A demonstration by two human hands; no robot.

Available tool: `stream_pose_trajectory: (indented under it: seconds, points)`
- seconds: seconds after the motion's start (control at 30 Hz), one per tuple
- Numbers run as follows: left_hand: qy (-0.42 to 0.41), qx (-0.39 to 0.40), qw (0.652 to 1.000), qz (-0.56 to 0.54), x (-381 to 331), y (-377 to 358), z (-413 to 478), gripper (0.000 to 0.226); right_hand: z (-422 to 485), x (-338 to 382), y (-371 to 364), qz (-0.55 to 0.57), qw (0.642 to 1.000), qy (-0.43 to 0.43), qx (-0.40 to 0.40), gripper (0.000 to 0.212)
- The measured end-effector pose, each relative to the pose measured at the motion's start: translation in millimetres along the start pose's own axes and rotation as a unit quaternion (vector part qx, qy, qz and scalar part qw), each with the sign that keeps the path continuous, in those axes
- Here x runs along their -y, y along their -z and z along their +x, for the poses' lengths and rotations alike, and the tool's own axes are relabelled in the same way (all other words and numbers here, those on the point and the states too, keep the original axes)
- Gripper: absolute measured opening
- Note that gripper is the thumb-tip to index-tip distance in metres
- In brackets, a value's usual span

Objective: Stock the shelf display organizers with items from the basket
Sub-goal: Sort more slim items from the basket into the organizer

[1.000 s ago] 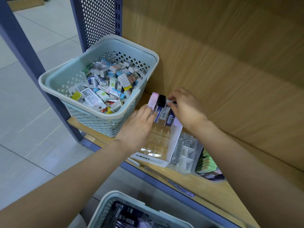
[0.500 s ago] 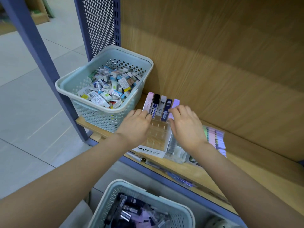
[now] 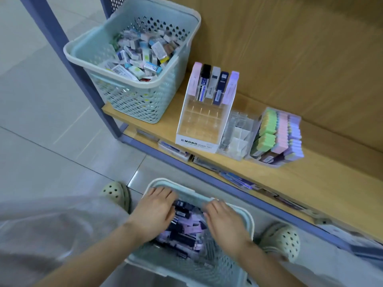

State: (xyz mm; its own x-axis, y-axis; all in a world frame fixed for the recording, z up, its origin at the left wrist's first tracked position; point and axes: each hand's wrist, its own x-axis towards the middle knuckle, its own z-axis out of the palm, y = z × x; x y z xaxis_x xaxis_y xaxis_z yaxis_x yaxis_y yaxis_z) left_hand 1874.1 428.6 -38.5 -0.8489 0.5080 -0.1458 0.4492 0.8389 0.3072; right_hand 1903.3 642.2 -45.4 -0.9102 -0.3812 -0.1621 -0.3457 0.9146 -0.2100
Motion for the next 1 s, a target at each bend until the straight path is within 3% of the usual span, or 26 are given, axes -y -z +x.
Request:
stream_pose_trajectory:
  seconds: [0.17,0.33,0.43,0.57,0.77,1.0]
  points:
    - [0.069,0.131,0.987,-0.063,4.7,-46.7,-1.8,0.044,-7.8,-0.9,-62.1,0.067,0.98,-0.067,0.176,0.045]
    - [0.101,0.238,0.959,-0.118,24.0,-94.3,4.1,0.054,-13.2,-3.5,-93.9,0.182,0.951,-0.127,0.213,0.041]
    - [0.078,0.242,0.96,-0.117,28.9,-108.6,11.7,0.056,-15.0,-3.9,-103.0,0.187,0.951,-0.123,0.215,0.048]
    - [0.035,0.237,0.971,-0.023,28.9,-116.9,23.0,0.052,-10.1,-4.6,-110.4,0.188,0.942,-0.117,0.251,0.062]
    - [-0.002,0.231,0.97,0.077,31.0,-125.7,24.8,0.038,5.0,2.0,-123.1,0.148,0.95,-0.136,0.24,0.058]
    - [-0.054,0.263,0.951,0.153,32.2,-132.0,23.1,0.041,7.5,4.5,-122.9,0.098,0.954,-0.12,0.255,0.041]
